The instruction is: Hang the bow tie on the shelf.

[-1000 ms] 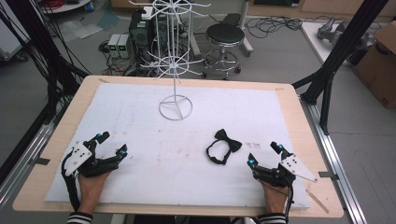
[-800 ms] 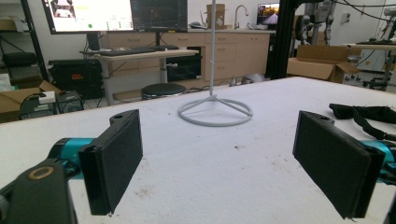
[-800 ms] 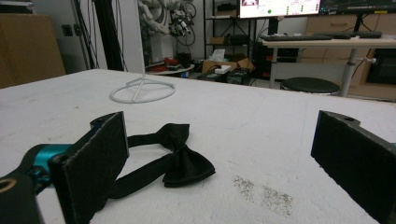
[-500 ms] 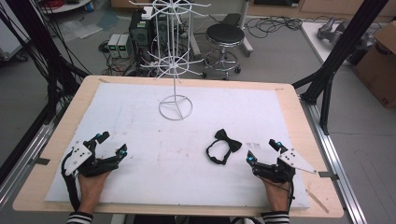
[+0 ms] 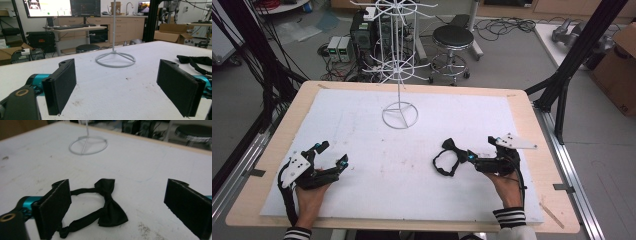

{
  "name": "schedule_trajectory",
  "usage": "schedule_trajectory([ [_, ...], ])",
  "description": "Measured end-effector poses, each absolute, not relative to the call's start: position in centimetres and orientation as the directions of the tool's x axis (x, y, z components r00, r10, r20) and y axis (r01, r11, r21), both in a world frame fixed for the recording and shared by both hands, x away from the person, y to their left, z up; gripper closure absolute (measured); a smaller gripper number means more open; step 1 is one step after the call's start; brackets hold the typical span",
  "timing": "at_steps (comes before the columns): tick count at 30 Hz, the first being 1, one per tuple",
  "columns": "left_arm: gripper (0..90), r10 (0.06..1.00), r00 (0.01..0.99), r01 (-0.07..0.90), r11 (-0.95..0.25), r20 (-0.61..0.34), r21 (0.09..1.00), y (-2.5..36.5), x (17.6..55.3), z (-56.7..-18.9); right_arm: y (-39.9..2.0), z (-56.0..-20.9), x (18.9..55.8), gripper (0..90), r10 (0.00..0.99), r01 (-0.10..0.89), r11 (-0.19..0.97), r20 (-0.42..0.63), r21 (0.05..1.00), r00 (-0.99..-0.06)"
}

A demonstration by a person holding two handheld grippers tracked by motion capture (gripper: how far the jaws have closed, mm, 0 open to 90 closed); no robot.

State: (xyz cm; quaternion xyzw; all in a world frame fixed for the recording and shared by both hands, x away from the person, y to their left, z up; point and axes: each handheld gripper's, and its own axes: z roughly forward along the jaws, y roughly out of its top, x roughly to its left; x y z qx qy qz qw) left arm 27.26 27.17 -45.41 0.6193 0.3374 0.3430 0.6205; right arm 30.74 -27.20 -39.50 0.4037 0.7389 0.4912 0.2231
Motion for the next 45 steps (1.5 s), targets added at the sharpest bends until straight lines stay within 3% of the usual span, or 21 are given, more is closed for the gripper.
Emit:
schedule_trajectory([
  [2, 16.4, 0.844, 0.536, -0.008, -0.004, 0.008, 1.0, 27.2, 27.3, -45.4, -26.9, -39.5, 31.3, 7.5, 0.797, 0.409, 0.222, 0.077, 0.885, -0.599],
  [5, 16.4, 0.844, 0.537, -0.007, 0.0, 0.004, 1.0, 27.2, 27.3, -45.4, -26.2, -39.4, 32.2, 16.6, 0.755, 0.436, 0.311, 0.059, 0.845, -0.653],
  [17, 16.4, 0.844, 0.536, -0.007, -0.001, 0.004, 1.0, 27.2, 27.3, -45.4, -23.6, -38.1, 34.9, 20.9, 0.695, 0.475, 0.472, 0.018, 0.743, -0.719],
  [19, 16.4, 0.844, 0.537, -0.006, -0.001, 0.004, 1.0, 27.2, 27.3, -45.4, -23.3, -37.8, 35.4, 21.4, 0.695, 0.486, 0.481, 0.021, 0.73, -0.719],
  [22, 16.4, 0.844, 0.537, -0.005, -0.001, 0.003, 1.0, 27.2, 27.3, -45.4, -22.8, -37.6, 36.0, 30.7, 0.675, 0.489, 0.508, 0.025, 0.709, -0.737],
  [32, 16.4, 0.843, 0.537, -0.004, -0.001, 0.003, 1.0, 27.2, 27.3, -45.4, -21.4, -38.7, 37.7, 38.9, 0.666, 0.542, 0.593, 0.014, 0.595, -0.745],
  [45, 16.4, 0.843, 0.537, -0.003, -0.003, 0.004, 1.0, 27.2, 27.3, -45.4, -21.1, -40.0, 38.9, 50.9, 0.689, 0.596, 0.614, 0.017, 0.517, -0.725],
])
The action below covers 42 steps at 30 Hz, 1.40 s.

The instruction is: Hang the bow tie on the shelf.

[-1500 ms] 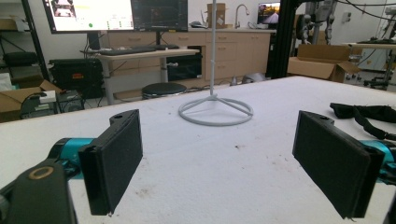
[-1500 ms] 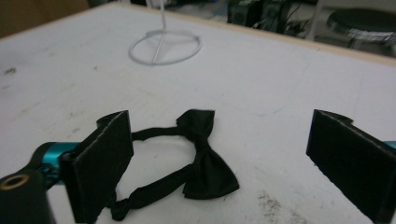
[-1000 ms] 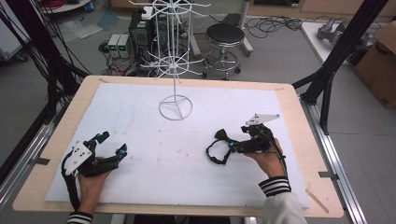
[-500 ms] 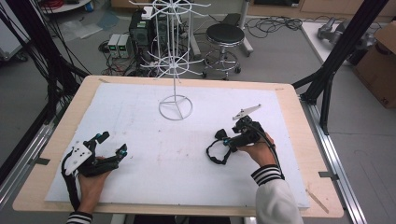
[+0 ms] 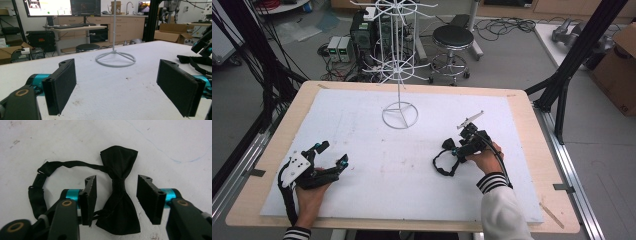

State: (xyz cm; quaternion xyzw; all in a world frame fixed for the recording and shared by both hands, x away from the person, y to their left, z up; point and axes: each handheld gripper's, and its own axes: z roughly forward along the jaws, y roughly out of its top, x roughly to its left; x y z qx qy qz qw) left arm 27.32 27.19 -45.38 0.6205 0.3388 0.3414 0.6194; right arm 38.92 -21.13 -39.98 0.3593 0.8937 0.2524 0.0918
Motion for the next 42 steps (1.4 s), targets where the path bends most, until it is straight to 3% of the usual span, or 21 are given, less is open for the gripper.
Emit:
schedule_trajectory([
  [12, 16.4, 0.843, 0.538, -0.002, -0.002, 0.003, 1.0, 27.2, 27.3, -45.4, -20.5, -41.1, 39.6, 54.9, 0.682, 0.609, 0.649, 0.005, 0.456, -0.731],
  [24, 16.4, 0.842, 0.539, -0.003, -0.003, 0.004, 1.0, 27.2, 27.3, -45.4, -20.1, -41.4, 39.6, 74.5, 0.675, 0.604, 0.674, -0.021, 0.426, -0.738],
  [29, 16.4, 0.842, 0.539, -0.003, -0.002, 0.003, 1.0, 27.2, 27.3, -45.4, -19.9, -41.3, 39.5, 76.1, 0.682, 0.607, 0.672, -0.036, 0.425, -0.73],
  [42, 16.4, 0.843, 0.538, -0.003, -0.003, 0.004, 1.0, 27.2, 27.3, -45.4, -20.0, -40.2, 39.1, 76.2, 0.678, 0.555, 0.628, -0.034, 0.545, -0.734],
])
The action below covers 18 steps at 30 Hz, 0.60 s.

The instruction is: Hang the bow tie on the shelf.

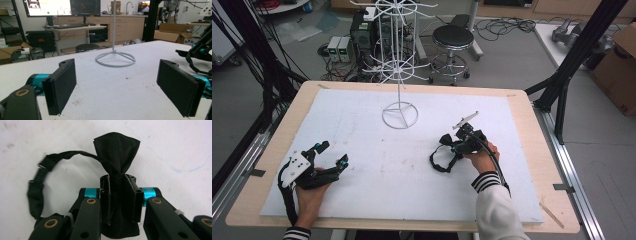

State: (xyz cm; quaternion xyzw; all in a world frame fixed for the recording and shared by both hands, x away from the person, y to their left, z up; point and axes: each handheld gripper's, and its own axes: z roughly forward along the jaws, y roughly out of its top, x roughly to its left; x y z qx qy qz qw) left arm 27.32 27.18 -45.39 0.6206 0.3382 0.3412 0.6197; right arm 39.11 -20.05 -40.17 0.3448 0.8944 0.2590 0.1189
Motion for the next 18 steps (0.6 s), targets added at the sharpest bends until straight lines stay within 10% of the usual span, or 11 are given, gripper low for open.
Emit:
schedule_trajectory([
  [18, 16.5, 0.843, 0.538, -0.003, -0.005, 0.006, 1.0, 27.2, 27.3, -45.4, -19.8, -37.4, 38.1, 76.1, 0.69, 0.383, 0.363, 0.031, 0.849, -0.723],
])
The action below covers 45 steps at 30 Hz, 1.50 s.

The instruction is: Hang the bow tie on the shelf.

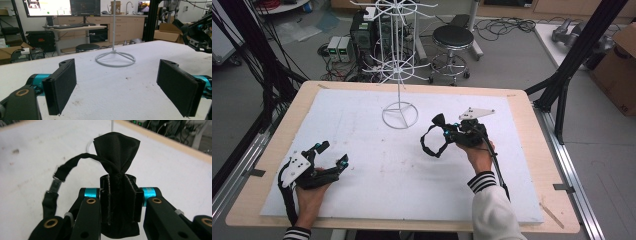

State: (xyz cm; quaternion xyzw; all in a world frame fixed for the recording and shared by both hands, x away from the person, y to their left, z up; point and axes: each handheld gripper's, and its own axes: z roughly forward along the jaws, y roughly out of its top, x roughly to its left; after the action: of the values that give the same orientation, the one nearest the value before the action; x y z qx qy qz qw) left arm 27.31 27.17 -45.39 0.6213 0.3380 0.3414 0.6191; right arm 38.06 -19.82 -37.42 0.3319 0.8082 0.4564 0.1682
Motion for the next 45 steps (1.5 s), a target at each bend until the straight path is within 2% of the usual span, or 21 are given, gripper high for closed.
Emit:
schedule_trajectory([
  [4, 16.5, 0.842, 0.539, -0.003, -0.005, 0.006, 1.0, 27.2, 27.3, -45.4, -19.7, -37.2, 37.9, 76.0, 0.697, 0.34, 0.322, 0.022, 0.883, -0.716],
  [6, 16.5, 0.843, 0.539, -0.003, -0.005, 0.005, 1.0, 27.2, 27.3, -45.4, -19.6, -36.8, 37.8, 76.1, 0.705, 0.31, 0.253, 0.045, 0.916, -0.708],
  [19, 16.5, 0.842, 0.539, -0.002, -0.004, 0.005, 1.0, 27.2, 27.3, -45.4, -18.4, -35.9, 37.7, 76.2, 0.714, 0.268, 0.222, 0.031, 0.938, -0.7],
  [45, 16.6, 0.842, 0.539, -0.002, -0.002, 0.002, 1.0, 27.2, 27.3, -45.4, -13.5, -30.1, 39.5, 76.2, 0.708, 0.173, 0.176, -0.003, 0.969, -0.707],
])
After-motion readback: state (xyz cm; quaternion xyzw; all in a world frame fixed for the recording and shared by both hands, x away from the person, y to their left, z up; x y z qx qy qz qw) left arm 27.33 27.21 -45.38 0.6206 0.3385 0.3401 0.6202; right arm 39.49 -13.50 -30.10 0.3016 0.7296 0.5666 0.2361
